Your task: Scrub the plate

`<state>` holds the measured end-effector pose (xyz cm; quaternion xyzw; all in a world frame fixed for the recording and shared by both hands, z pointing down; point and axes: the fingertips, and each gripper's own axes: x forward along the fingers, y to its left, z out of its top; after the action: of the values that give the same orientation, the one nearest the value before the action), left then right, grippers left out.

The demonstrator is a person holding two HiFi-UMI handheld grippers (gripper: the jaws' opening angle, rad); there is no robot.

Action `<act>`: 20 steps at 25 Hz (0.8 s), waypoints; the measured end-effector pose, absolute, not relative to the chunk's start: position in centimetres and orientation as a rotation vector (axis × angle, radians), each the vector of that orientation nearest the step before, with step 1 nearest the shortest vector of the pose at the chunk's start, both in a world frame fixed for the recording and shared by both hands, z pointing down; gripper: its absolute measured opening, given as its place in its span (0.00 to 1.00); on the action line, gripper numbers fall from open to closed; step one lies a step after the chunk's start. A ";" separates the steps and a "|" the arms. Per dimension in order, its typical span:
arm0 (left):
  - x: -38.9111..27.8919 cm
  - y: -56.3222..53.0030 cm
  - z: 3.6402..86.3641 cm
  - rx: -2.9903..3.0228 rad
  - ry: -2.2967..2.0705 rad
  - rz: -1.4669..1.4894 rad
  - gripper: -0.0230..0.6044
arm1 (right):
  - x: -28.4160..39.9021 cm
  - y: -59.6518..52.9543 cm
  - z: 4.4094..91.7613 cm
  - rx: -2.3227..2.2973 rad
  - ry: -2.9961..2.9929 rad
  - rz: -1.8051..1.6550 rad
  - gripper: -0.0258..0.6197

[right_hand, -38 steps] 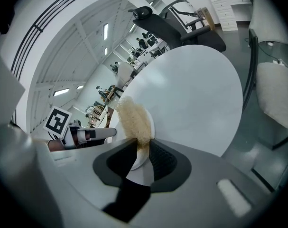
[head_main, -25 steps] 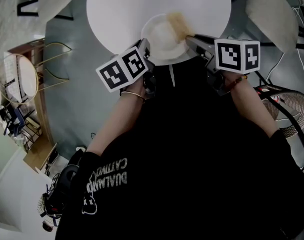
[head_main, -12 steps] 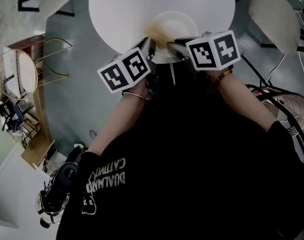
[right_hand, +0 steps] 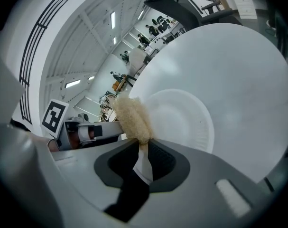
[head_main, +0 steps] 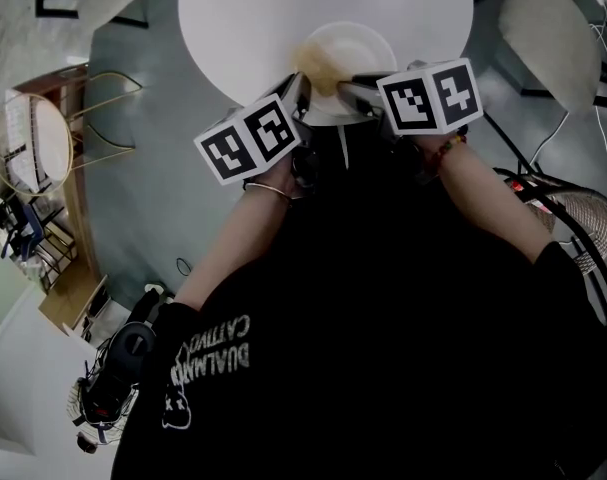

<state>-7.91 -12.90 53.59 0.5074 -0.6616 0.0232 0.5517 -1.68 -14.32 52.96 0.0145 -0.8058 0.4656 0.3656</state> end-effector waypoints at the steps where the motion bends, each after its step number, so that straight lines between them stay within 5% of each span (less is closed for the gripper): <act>1: -8.0 -12.9 53.6 1.199 -1.566 0.058 0.10 | -1.6 -14.4 53.0 0.039 -2.071 1.197 0.13; 20: -8.7 -12.9 53.9 1.186 -1.579 0.070 0.10 | 0.7 -16.6 53.3 0.140 -2.067 1.227 0.13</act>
<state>-8.70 -12.89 53.86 0.5010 -0.6672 0.0295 0.5504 0.73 -16.59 53.29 0.0544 -0.8014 0.4757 0.3585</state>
